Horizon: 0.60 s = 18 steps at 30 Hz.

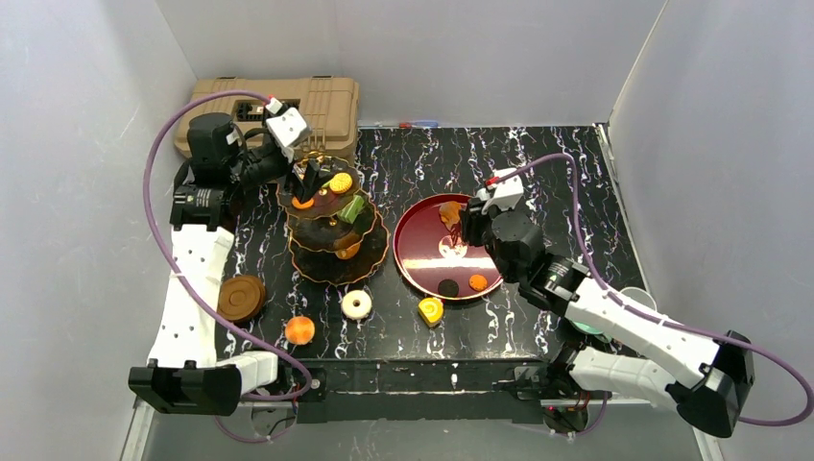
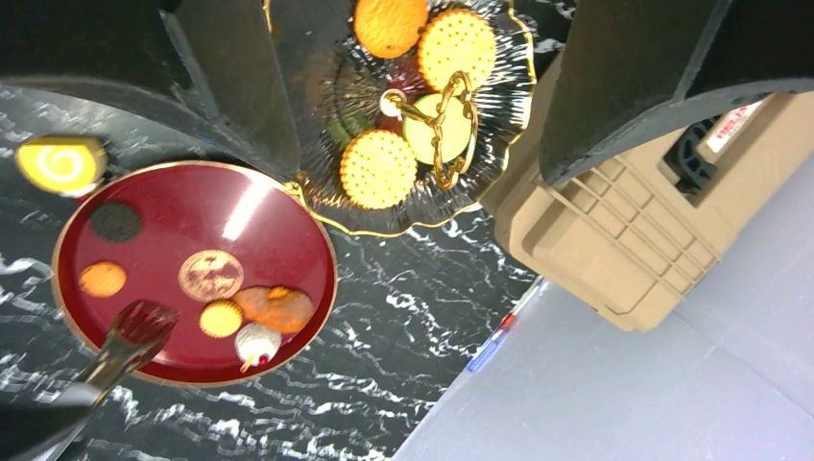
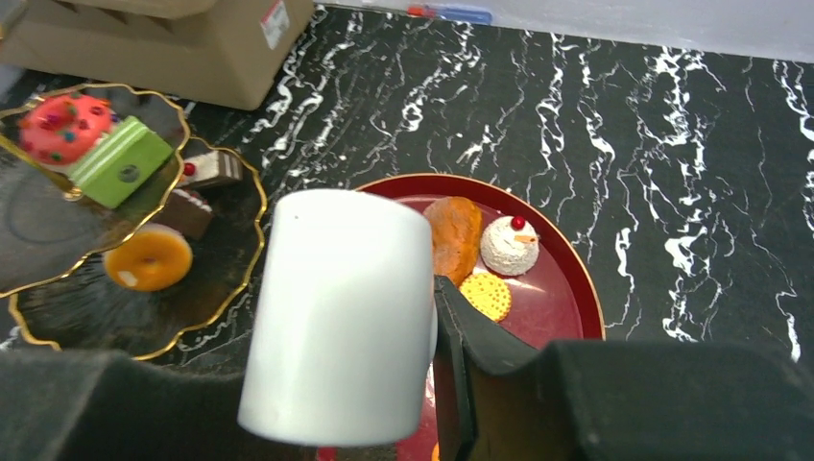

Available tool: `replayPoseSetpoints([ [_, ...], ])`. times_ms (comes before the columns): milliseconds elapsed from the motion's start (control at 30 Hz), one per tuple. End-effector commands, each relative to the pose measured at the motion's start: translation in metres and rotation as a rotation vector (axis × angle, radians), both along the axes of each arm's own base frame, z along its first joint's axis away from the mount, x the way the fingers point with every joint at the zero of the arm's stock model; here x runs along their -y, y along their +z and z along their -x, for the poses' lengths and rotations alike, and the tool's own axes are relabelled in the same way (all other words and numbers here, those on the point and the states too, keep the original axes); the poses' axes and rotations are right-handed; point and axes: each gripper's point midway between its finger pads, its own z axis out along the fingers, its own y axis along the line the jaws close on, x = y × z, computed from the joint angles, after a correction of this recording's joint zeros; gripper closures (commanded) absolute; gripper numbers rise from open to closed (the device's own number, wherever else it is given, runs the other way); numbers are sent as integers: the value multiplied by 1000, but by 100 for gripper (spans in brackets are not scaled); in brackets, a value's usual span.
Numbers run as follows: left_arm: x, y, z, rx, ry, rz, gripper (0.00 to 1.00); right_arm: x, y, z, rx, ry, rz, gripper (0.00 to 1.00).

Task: Serve the afternoon tea
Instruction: Adjust the desert table at the center of the board, then pick up the desert from the tray.

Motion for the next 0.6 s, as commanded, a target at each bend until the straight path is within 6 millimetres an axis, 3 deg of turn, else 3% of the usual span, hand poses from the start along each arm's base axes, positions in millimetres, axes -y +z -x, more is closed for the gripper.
replayPoseSetpoints([
  [0,6,21,18,26,-31,33,2,4,7,-18,71,-65,-21,60],
  [167,2,34,26,-41,55,107,2,7,-17,-37,73,-109,42,60],
  [433,-33,29,21,-209,384,183,2,24,-49,-70,65,-166,95,54],
  [567,-46,32,23,-206,478,198,2,29,-55,-80,59,-174,94,54],
])
